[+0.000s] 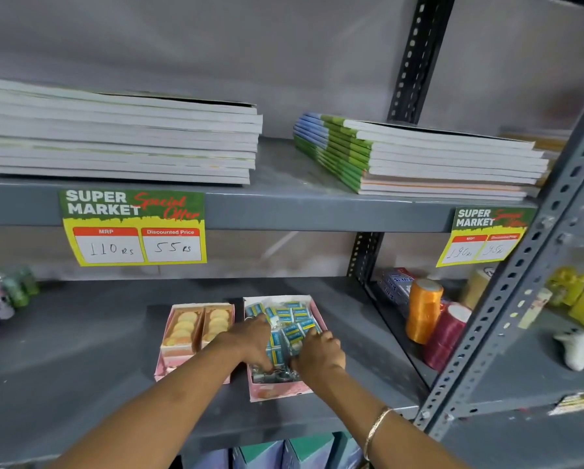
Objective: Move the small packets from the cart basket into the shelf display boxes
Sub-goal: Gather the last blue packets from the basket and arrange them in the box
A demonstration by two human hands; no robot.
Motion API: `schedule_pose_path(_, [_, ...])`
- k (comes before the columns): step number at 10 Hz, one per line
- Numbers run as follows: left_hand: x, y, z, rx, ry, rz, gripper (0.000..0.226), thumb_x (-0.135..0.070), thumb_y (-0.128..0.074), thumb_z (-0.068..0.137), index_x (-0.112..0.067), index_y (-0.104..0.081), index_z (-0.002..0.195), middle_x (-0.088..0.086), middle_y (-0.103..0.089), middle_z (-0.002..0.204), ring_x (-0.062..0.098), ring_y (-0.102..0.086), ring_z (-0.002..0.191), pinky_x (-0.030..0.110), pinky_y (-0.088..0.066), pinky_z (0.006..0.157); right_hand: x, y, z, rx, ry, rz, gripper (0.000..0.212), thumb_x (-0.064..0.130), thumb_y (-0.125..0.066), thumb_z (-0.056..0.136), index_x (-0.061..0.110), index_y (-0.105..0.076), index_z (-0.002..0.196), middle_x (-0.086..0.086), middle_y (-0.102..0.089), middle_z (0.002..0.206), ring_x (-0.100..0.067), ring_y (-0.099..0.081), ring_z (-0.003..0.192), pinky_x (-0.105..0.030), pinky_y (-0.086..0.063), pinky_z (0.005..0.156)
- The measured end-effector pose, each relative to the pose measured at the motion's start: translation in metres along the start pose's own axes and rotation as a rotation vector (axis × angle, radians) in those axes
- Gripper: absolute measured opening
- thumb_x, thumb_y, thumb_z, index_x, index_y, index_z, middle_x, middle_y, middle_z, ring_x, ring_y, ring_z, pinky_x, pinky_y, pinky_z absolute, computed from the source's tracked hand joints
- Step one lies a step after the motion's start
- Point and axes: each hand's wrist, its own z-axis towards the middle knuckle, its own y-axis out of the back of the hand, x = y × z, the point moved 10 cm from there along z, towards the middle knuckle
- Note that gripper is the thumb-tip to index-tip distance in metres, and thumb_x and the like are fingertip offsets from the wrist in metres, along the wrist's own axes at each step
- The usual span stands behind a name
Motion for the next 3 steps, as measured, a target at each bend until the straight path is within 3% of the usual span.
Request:
schedule_pose_path(2, [0.001, 0.000, -0.004, 0.004, 0.026, 0.013, 0.068, -0.031, -0.070, 0.074, -0.002, -0.043, 0.130, 0.013, -0.024, 0.151, 0.027, -0.039, 0.129, 0.038, -0.042, 0.101, 0.001, -0.007, 0.002, 0.050, -0.013, 0.013, 0.064, 0.050, -0.052, 0.089, 0.008, -0.035, 0.135, -0.016, -0.043, 0.136, -0.028, -0.041, 0.126, -0.035, -0.047, 0.095])
schedule_pose_path(3, [0.000, 0.000, -0.011, -0.010, 0.038, -0.033, 0.081, -0.037, -0.070, 0.076, -0.003, -0.031, 0.138, 0.013, -0.026, 0.147, 0.028, -0.036, 0.130, 0.038, -0.038, 0.104, -0.004, 0.007, -0.003, -0.003, -0.011, 0.027, 0.066, 0.053, -0.048, 0.090, 0.008, -0.036, 0.137, -0.012, -0.041, 0.138, -0.026, -0.038, 0.128, -0.036, -0.046, 0.096])
